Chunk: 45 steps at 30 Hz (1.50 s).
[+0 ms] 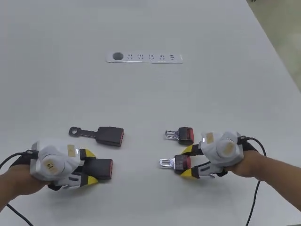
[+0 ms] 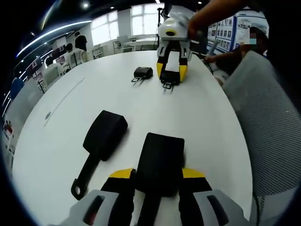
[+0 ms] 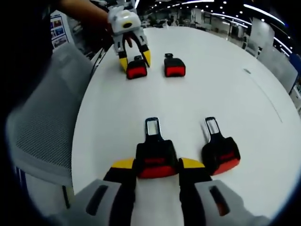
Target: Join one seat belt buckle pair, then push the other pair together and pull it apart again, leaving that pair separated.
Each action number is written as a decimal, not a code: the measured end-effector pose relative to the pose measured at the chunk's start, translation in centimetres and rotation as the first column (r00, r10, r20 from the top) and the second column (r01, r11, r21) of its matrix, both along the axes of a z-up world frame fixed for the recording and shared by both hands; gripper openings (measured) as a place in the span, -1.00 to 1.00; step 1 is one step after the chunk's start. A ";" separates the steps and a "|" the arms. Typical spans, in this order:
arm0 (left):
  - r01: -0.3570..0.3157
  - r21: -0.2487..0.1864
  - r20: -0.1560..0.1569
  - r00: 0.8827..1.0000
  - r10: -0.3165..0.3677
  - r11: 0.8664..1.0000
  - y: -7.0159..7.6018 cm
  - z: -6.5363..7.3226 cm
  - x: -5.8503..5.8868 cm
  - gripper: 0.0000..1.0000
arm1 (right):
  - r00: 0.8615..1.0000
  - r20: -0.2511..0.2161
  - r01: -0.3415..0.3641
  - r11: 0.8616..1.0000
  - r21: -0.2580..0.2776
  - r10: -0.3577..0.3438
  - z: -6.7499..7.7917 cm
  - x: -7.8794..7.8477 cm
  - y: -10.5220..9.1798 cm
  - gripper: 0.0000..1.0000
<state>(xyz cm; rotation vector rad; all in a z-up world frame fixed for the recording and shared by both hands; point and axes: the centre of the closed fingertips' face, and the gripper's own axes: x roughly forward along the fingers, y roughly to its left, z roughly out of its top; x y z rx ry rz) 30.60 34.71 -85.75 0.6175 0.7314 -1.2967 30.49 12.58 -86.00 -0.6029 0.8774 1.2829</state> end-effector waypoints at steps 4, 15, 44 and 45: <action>0.016 0.015 -0.001 1.000 -0.016 1.000 0.0 0.1 0.0 -0.26 | 1.000 -0.008 -0.017 1.000 -0.018 0.017 0.0 -0.2 -0.2 -0.29; 0.013 0.040 -0.012 1.000 -0.013 0.999 -0.1 0.0 0.1 -0.26 | 0.999 -0.027 -0.025 0.999 -0.035 0.024 0.0 -0.7 0.0 -0.29; 0.023 0.062 -0.019 1.000 -0.022 0.998 0.0 -0.1 0.1 -0.26 | 0.999 -0.006 -0.049 0.997 0.057 0.049 0.2 -1.0 4.6 -0.28; 0.023 0.062 -0.019 1.000 -0.022 0.998 0.0 -0.1 0.1 -0.26 | 0.999 -0.008 -0.045 0.997 0.055 0.046 0.2 -0.9 4.8 -0.28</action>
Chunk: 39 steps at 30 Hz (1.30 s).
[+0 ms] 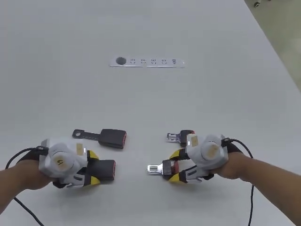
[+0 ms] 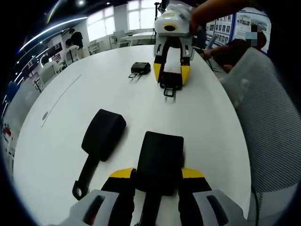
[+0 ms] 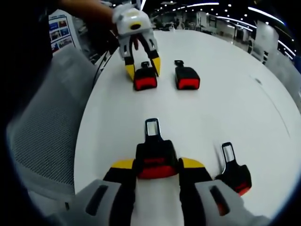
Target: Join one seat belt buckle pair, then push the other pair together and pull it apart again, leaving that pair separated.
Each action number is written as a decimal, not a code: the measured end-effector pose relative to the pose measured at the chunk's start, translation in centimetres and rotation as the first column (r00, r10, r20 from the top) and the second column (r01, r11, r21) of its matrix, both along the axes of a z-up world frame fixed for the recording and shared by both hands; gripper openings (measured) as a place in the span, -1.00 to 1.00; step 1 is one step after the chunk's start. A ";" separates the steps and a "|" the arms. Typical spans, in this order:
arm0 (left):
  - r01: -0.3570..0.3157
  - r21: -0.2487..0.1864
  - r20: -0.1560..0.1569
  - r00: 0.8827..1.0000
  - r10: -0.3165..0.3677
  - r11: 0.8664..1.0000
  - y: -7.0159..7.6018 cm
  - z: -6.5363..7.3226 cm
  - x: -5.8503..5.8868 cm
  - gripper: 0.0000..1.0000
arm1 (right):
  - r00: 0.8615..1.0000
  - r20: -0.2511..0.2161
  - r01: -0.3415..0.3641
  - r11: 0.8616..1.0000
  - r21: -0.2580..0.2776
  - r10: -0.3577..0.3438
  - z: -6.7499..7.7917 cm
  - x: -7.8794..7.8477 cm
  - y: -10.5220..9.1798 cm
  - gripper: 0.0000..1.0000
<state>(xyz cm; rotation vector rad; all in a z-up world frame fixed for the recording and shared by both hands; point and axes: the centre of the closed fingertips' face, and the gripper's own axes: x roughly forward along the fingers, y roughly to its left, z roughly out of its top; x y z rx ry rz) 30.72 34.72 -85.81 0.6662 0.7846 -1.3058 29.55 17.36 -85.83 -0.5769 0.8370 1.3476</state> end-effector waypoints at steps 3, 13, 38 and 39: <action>0.002 0.002 0.000 1.000 -0.002 1.000 0.0 0.0 0.0 -0.26 | 1.000 0.001 -0.011 1.000 0.011 0.011 0.1 -0.1 0.9 -0.28; 0.004 0.009 -0.001 1.000 -0.004 1.000 0.0 0.0 0.0 -0.26 | 1.000 0.004 0.003 0.999 0.038 -0.003 0.0 0.1 3.7 -0.28; 0.015 0.032 0.001 1.000 -0.015 0.999 -0.1 -0.1 -0.2 -0.27 | 0.999 0.038 -0.008 0.995 0.097 0.005 0.0 0.4 10.4 -0.28; 0.014 0.031 0.001 1.000 -0.014 0.999 -0.1 -0.1 -0.2 -0.27 | 0.999 0.033 -0.007 0.995 0.097 0.004 0.1 0.2 10.4 -0.28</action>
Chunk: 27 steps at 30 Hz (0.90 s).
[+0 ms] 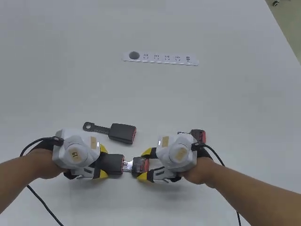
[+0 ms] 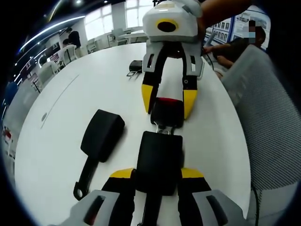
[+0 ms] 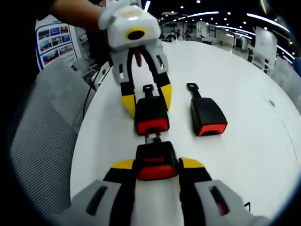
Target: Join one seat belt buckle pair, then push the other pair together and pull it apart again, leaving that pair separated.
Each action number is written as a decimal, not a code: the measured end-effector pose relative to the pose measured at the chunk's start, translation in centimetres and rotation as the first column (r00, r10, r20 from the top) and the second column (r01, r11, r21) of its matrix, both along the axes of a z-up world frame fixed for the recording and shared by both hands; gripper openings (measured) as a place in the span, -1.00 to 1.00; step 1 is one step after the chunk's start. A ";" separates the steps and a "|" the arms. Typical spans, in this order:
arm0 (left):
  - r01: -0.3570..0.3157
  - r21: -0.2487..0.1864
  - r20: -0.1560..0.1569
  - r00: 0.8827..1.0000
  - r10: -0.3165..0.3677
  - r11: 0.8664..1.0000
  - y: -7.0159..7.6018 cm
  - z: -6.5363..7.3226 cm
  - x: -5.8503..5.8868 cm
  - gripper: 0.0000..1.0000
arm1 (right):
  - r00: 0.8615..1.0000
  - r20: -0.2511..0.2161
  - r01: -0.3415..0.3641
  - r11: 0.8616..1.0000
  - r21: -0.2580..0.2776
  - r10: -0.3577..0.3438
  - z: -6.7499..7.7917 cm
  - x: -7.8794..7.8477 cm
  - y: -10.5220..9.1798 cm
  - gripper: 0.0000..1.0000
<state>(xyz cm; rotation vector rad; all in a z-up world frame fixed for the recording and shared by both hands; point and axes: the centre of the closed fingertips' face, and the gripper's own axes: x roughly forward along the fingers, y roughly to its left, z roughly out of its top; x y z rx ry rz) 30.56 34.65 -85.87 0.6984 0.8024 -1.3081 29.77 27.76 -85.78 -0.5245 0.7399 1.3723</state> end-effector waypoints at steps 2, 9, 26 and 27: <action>0.003 -0.008 0.002 1.000 -0.003 1.000 0.0 0.0 0.0 -0.28 | 1.000 -0.011 0.010 1.000 0.010 -0.010 0.0 0.1 -0.1 -0.29; 0.060 0.010 0.005 0.998 -0.060 0.998 -0.2 0.0 -0.1 -0.30 | 1.000 -0.018 0.022 1.000 0.007 -0.022 0.0 0.1 0.3 -0.30; 0.112 0.023 0.006 0.994 -0.112 0.993 -0.2 -0.1 -0.2 -0.31 | 1.000 -0.016 0.008 1.000 0.009 -0.008 -0.1 0.2 1.6 -0.31; 0.112 0.024 0.006 0.994 -0.113 0.993 -0.3 -0.1 -0.2 -0.31 | 1.000 -0.015 0.011 1.000 0.009 -0.011 -0.1 0.2 1.8 -0.31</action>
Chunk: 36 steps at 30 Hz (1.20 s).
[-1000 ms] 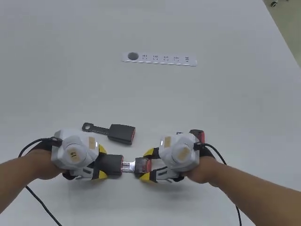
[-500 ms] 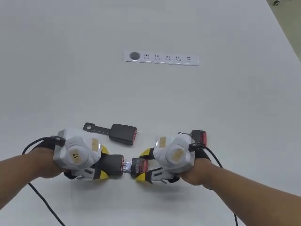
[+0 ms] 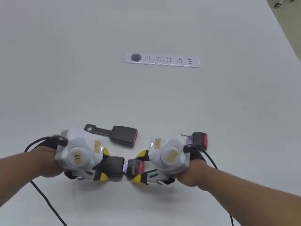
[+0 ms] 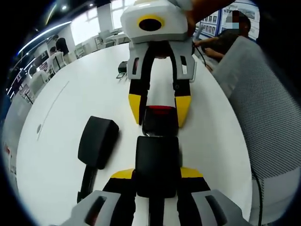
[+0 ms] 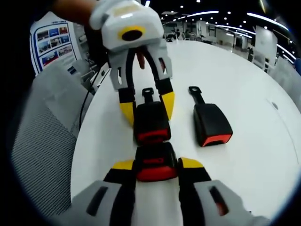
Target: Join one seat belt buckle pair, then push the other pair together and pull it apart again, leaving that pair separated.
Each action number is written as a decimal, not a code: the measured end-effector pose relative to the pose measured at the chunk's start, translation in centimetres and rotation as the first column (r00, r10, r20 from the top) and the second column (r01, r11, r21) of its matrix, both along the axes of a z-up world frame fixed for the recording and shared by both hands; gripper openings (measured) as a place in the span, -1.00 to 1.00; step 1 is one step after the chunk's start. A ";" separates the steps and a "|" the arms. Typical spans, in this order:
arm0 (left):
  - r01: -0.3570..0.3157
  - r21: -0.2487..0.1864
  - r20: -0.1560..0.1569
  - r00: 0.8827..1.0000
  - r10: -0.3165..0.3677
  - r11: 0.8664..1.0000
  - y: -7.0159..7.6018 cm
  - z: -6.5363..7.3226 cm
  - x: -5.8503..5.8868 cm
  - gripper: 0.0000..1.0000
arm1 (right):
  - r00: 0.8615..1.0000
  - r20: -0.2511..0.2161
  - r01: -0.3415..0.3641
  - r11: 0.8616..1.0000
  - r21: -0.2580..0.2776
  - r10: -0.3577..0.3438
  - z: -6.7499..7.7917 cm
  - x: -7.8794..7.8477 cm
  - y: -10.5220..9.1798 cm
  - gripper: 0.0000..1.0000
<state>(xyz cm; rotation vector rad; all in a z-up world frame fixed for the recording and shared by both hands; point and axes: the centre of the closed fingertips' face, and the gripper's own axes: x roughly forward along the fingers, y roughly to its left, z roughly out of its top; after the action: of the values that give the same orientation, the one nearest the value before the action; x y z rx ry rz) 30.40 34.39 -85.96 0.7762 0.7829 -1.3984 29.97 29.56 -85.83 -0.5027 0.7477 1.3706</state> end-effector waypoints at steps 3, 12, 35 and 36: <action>-0.002 0.002 -0.001 1.000 0.002 1.000 0.1 0.0 0.0 -0.30 | 1.000 0.000 0.012 1.000 -0.012 -0.012 0.0 0.2 0.2 -0.31; 0.003 0.008 -0.001 1.000 -0.003 1.000 0.0 0.0 0.0 -0.30 | 1.000 0.003 0.007 1.000 -0.008 -0.007 -0.2 0.1 0.1 -0.30; 0.042 -0.065 0.002 0.999 -0.042 0.997 0.0 0.2 -0.1 -0.31 | 0.998 0.057 0.024 0.993 0.117 -0.031 0.1 -0.1 -0.1 -0.31; 0.044 -0.069 0.002 0.999 -0.044 0.997 0.0 0.2 -0.1 -0.31 | 0.998 0.058 0.025 0.992 0.121 -0.033 0.1 -0.1 -0.1 -0.31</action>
<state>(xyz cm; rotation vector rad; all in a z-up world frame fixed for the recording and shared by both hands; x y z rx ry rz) 30.28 34.35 -85.74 0.7438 0.7174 -1.4573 29.84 29.45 -85.75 -0.4342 0.6176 1.3588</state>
